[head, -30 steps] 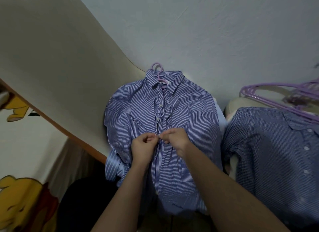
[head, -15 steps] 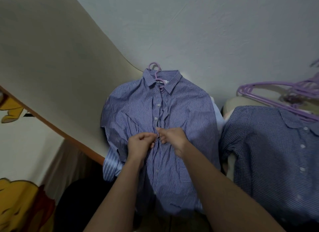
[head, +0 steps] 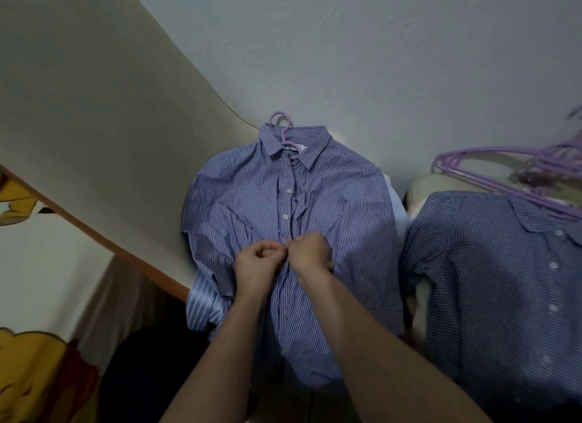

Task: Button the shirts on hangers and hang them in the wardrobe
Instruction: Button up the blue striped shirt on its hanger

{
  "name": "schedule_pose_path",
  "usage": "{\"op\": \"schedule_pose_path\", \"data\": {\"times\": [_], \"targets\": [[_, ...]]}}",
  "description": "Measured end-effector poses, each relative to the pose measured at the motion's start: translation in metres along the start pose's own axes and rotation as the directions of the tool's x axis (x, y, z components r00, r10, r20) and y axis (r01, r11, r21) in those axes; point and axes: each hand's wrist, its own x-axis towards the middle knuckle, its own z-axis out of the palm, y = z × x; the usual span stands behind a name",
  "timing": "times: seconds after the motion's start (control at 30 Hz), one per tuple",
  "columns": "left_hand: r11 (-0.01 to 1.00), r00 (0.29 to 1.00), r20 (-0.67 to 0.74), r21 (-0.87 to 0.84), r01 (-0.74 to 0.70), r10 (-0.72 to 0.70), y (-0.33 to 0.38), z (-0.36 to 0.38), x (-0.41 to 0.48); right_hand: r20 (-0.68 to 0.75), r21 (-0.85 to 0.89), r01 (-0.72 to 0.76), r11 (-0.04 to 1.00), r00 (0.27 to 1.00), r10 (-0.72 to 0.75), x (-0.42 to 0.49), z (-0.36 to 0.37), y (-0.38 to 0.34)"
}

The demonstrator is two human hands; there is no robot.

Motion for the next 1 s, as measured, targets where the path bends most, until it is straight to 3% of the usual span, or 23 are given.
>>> {"op": "schedule_pose_path", "data": {"times": [0.17, 0.37, 0.53, 0.7, 0.8, 0.87, 1.0], "targets": [[0.997, 0.997, 0.040, -0.017, 0.072, -0.072, 0.003, -0.002, 0.002, 0.004, -0.029, 0.059, 0.998, 0.998, -0.059, 0.000, 0.001, 0.005], [0.937, 0.926, 0.152, 0.000, 0.348, -0.344, 0.026, -0.005, 0.019, 0.070, -0.123, 0.151, 0.981, 0.987, -0.143, -0.011, -0.010, 0.009], [0.919, 0.908, 0.151, 0.022, 0.393, -0.392, 0.029, -0.005, 0.025, 0.057, -0.104, 0.178, 0.979, 0.983, -0.173, -0.009, -0.010, 0.015], [0.974, 0.972, 0.065, 0.033, 0.225, -0.226, 0.020, -0.002, 0.009, 0.170, 0.090, 0.204, 0.975, 0.961, -0.217, -0.003, -0.017, 0.024], [0.967, 1.000, -0.008, 0.255, -0.024, 0.027, 0.005, -0.008, -0.004, 0.153, 0.187, 0.310, 0.932, 0.928, -0.340, -0.012, -0.035, 0.029], [0.890, 0.986, 0.042, 0.426, -0.163, 0.161, 0.000, -0.014, -0.021, 0.125, 0.140, 0.414, 0.899, 0.894, -0.431, -0.021, -0.043, 0.039], [0.743, 0.935, 0.205, 0.567, -0.356, 0.291, -0.011, -0.022, -0.050, 0.265, -0.103, 0.556, 0.825, 0.815, -0.516, -0.045, -0.049, 0.068]]}}
